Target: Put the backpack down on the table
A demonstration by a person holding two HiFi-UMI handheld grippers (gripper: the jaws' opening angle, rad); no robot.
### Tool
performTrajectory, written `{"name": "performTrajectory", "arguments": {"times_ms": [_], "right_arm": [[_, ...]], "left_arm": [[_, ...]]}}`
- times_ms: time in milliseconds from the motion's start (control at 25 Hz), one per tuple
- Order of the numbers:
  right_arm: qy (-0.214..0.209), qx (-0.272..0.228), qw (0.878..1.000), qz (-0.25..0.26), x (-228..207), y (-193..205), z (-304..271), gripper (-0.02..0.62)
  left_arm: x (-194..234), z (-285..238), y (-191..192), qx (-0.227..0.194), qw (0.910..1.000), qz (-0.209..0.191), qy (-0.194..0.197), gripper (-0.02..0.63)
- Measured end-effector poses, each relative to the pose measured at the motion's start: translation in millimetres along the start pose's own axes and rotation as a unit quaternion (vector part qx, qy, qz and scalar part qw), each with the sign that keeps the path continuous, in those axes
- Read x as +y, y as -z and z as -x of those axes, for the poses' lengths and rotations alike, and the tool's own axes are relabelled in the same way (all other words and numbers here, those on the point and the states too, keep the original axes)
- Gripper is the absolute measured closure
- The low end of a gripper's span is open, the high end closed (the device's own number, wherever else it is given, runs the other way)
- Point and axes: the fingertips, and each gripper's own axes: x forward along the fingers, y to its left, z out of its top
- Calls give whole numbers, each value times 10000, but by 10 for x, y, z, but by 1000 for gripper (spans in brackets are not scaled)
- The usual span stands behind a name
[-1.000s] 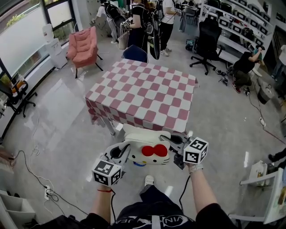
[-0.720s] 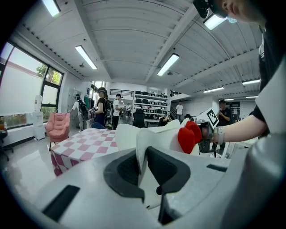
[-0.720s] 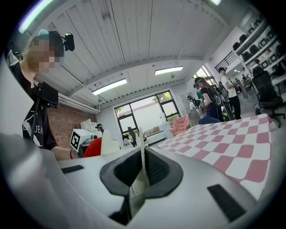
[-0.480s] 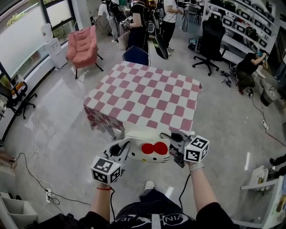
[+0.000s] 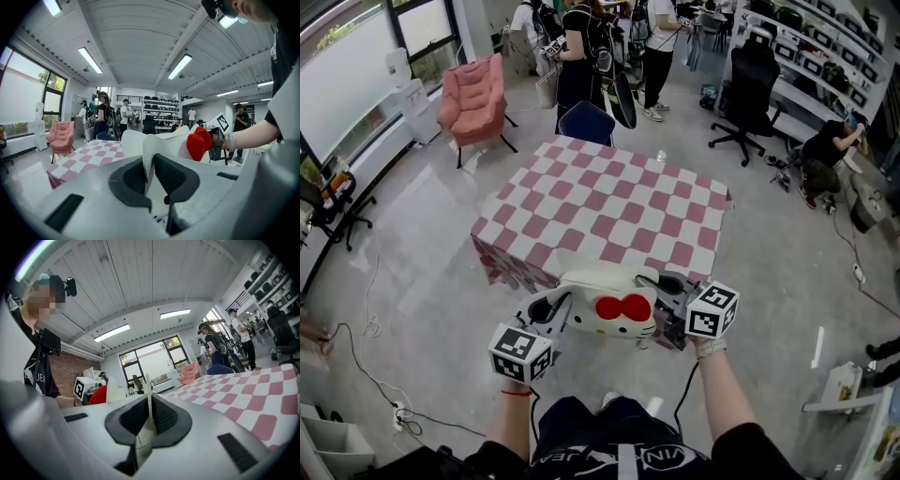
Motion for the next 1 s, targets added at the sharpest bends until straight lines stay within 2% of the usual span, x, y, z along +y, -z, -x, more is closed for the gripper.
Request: {"name": "performTrajectory", "arguments": {"times_ms": [200, 520, 1000], "right_arm": [[11, 38, 10000, -68, -172, 4, -176, 584], [350, 53, 9993, -153, -537, -150, -503, 584], [846, -333, 9957, -160, -1067, -520, -1011, 584]], "left_arm": [[216, -154, 7, 35, 10000, 20, 31, 565], [670, -539, -148, 113, 9991, -31, 407, 565], [1395, -1107, -521, -8, 9950, -261, 960, 565]]}}
